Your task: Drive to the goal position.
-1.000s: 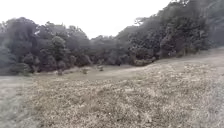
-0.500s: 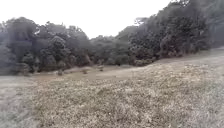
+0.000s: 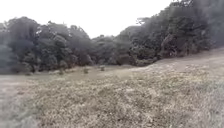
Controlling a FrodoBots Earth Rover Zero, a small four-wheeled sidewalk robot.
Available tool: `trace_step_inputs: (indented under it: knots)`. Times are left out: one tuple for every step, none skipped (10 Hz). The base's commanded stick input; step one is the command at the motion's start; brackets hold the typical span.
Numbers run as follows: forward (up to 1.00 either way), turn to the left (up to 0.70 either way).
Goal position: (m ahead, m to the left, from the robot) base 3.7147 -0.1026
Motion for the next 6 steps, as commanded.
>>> trace_step_inputs:
  knots:
    - [0.00, 0.00]
    - [0.00, 0.00]
    - [0.00, 0.00]
    - [0.00, 0.00]
    - [0.00, 0.00]
    - [0.00, -0.27]
